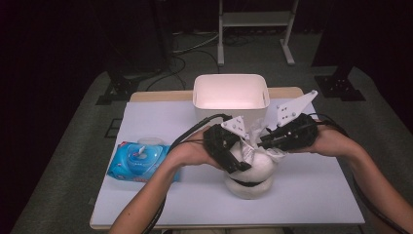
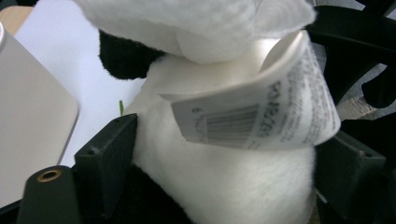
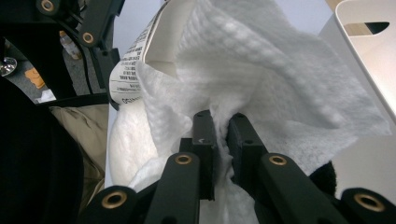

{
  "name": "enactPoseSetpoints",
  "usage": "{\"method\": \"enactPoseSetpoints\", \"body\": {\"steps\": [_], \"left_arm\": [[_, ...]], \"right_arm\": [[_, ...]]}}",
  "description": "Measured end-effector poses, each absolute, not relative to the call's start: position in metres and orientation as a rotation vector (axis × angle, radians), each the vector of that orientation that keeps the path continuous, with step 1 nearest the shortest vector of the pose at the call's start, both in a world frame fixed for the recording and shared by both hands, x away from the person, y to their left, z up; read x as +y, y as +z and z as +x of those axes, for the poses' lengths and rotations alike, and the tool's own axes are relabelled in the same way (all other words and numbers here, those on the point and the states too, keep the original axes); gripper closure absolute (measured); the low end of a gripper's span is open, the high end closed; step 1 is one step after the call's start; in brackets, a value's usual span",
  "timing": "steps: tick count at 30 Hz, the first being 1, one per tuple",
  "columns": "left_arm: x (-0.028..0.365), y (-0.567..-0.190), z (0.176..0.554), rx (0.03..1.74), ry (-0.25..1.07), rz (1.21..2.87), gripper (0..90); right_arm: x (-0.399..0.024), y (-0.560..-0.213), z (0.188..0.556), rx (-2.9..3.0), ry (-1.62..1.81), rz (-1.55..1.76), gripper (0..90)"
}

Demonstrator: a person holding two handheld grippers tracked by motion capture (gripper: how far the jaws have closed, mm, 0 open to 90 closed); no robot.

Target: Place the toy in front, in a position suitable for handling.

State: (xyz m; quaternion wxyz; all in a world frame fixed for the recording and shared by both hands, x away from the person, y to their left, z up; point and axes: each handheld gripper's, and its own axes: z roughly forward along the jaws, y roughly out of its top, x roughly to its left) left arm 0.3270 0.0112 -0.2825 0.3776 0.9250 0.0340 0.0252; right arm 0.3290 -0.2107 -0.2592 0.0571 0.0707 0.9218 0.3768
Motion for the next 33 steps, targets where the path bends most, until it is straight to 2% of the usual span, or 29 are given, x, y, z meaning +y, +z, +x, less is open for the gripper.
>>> {"method": "enactPoseSetpoints", "body": {"steps": [16, 33], "left_arm": [[0.029, -0.271, 0.327, 0.124, 0.099, 2.321, 15.2], [0.043, -0.304, 0.334, 0.203, 0.017, 2.336, 15.1]], "right_arm": [[-0.231, -0.265, 0.326, 2.789, 1.128, 0.265, 81.7], [-0.24, -0.27, 0.325, 2.779, 1.131, 0.306, 81.6]]}}
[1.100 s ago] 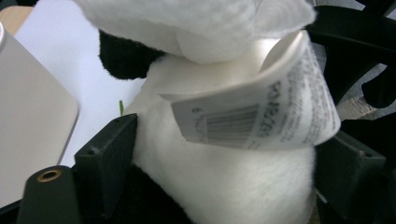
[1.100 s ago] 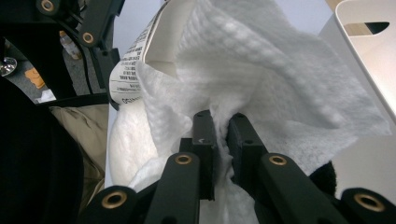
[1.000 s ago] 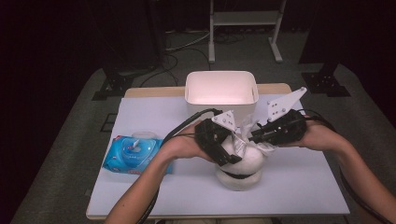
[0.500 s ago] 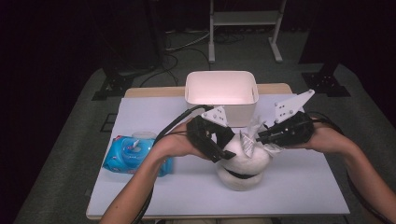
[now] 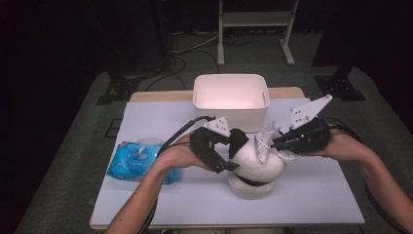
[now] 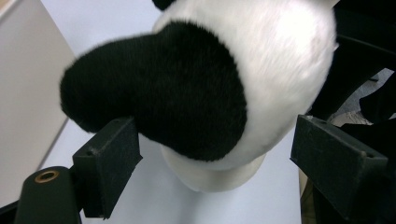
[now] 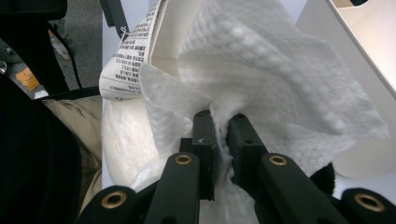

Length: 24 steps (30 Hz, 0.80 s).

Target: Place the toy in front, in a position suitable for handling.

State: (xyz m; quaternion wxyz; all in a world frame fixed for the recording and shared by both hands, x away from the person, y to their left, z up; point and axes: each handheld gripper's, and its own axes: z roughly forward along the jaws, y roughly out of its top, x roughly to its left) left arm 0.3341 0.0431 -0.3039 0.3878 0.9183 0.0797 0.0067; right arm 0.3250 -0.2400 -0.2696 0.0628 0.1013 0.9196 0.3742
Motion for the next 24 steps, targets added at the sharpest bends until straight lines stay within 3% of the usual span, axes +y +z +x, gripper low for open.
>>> {"method": "enactPoseSetpoints", "body": {"steps": [14, 20, 24], "left_arm": [[0.026, -0.325, 0.337, 0.213, -0.069, 2.321, 10.3], [0.029, -0.32, 0.338, 0.211, -0.063, 2.29, 20.3], [0.032, -0.314, 0.337, 0.206, -0.051, 2.288, 22.4]], "right_arm": [[-0.241, -0.269, 0.323, 2.78, 1.142, 0.279, 81.6], [-0.241, -0.269, 0.323, 2.77, 1.174, 0.285, 81.6], [-0.238, -0.264, 0.324, 2.755, 1.212, 0.272, 81.6]]}}
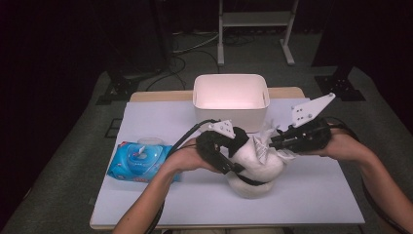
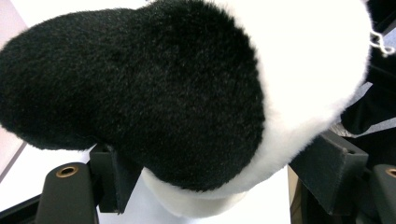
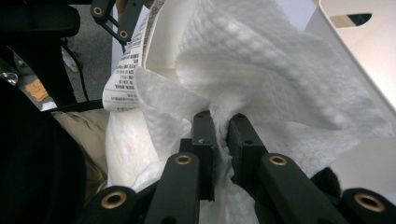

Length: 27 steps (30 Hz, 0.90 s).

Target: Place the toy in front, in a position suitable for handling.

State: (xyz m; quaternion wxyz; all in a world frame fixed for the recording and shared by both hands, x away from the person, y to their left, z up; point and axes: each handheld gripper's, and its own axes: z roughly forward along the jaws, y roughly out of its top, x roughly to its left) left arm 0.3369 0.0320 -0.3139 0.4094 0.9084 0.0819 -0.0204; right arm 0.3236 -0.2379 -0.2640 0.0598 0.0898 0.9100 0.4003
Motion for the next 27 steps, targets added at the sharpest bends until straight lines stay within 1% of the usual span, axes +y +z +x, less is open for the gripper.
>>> {"method": "enactPoseSetpoints", "body": {"steps": [8, 13, 18, 21, 23, 26, 27], "left_arm": [[0.044, -0.301, 0.333, 0.211, -0.022, 2.311, 23.0], [0.045, -0.305, 0.333, 0.21, -0.021, 2.326, 22.6], [0.044, -0.309, 0.333, 0.217, -0.02, 2.328, 16.9], [0.041, -0.314, 0.334, 0.219, -0.041, 2.326, 12.1], [0.038, -0.317, 0.333, 0.21, -0.058, 2.328, 10.6], [0.036, -0.319, 0.333, 0.193, -0.067, 2.317, 11.2], [0.036, -0.319, 0.333, 0.193, -0.067, 2.317, 14.6]], "right_arm": [[-0.225, -0.264, 0.327, 2.757, 1.229, 0.239, 81.6], [-0.217, -0.264, 0.327, 2.759, 1.239, 0.22, 81.6], [-0.215, -0.265, 0.327, 2.764, 1.235, 0.225, 81.6], [-0.215, -0.267, 0.327, 2.77, 1.239, 0.219, 81.6], [-0.215, -0.267, 0.326, 2.774, 1.229, 0.221, 81.5], [-0.214, -0.269, 0.325, 2.778, 1.214, 0.205, 81.5], [-0.214, -0.269, 0.324, 2.781, 1.21, 0.205, 81.5]]}}
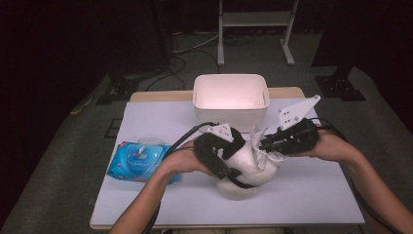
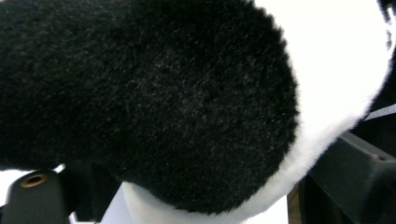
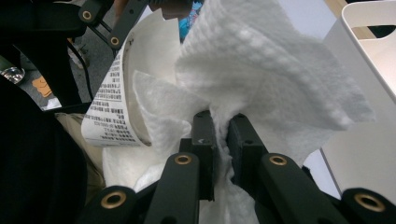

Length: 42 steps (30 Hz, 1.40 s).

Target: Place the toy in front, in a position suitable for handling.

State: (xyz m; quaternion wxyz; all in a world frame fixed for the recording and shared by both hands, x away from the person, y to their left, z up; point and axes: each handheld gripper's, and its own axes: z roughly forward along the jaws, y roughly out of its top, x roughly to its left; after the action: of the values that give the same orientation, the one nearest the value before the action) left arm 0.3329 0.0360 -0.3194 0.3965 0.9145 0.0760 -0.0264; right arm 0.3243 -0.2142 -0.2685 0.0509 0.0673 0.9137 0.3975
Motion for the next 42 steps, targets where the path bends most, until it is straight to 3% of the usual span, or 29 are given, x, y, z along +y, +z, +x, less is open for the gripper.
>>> {"method": "enactPoseSetpoints", "body": {"steps": [3, 7, 25, 42], "left_arm": [[0.04, -0.317, 0.332, 0.164, -0.07, 2.285, 26.5], [0.042, -0.314, 0.333, 0.162, -0.072, 2.267, 31.2], [0.06, -0.307, 0.333, 0.175, -0.069, 2.278, 31.3], [0.051, -0.304, 0.331, 0.14, -0.066, 2.304, 31.4]], "right_arm": [[-0.215, -0.267, 0.322, 2.783, 1.216, 0.204, 81.6], [-0.223, -0.265, 0.323, 2.769, 1.235, 0.219, 81.6], [-0.239, -0.288, 0.326, 2.792, 1.198, 0.311, 81.5], [-0.221, -0.272, 0.327, 2.781, 1.223, 0.239, 81.7]]}}
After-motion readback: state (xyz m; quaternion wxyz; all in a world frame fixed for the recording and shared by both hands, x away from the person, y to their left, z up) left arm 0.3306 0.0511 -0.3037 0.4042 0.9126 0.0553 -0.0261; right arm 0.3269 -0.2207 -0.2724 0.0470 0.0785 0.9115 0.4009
